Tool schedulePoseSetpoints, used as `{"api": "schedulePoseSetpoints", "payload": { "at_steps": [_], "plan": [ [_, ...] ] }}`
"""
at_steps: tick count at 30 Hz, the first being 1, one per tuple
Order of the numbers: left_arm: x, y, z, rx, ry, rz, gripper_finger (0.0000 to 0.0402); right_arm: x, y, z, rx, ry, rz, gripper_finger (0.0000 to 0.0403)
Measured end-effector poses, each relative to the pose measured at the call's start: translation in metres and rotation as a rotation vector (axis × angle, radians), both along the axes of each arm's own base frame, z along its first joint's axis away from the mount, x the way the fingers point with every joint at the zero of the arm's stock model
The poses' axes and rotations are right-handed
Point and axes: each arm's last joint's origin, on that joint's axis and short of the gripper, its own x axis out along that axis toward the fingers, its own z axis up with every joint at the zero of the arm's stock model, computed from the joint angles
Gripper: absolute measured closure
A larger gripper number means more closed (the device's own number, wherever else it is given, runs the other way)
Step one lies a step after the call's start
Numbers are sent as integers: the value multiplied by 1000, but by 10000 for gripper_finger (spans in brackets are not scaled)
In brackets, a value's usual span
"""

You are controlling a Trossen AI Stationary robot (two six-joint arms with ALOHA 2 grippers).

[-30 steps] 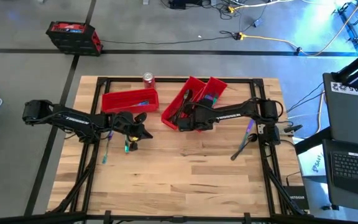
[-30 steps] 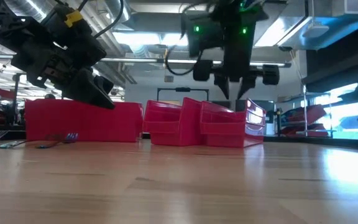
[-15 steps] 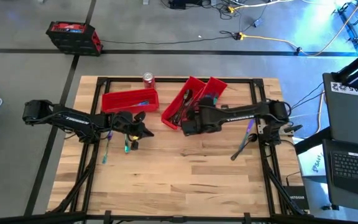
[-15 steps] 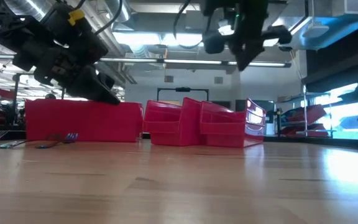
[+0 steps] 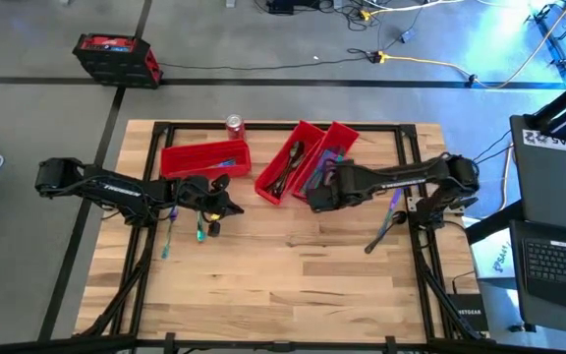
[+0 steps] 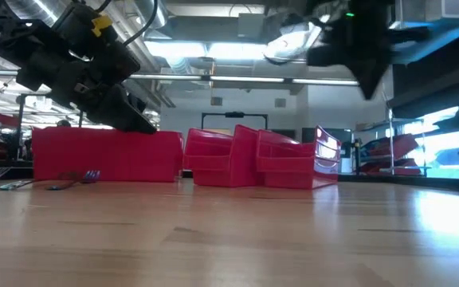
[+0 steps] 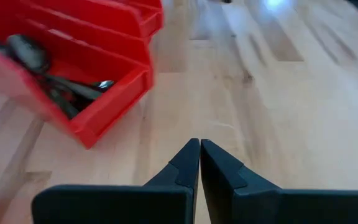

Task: Sort silverware
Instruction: Put the blue table knife into the right red bin

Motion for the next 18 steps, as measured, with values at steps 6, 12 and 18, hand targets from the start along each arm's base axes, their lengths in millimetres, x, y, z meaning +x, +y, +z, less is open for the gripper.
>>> {"api": "schedulePoseSetpoints", "payload": {
  "at_steps": [6,12,18],
  "plan": [
    [0,3,0,36,1,103,402,-54,2,-12,97,-60,-97,403],
    [1,3,2,-1,-19,131,402,-91,3,-53,203,-58,-180,403],
    [1,4,3,-18,-35,170,402,-105,4,-95,289,-65,-176,403]
  ]
}}
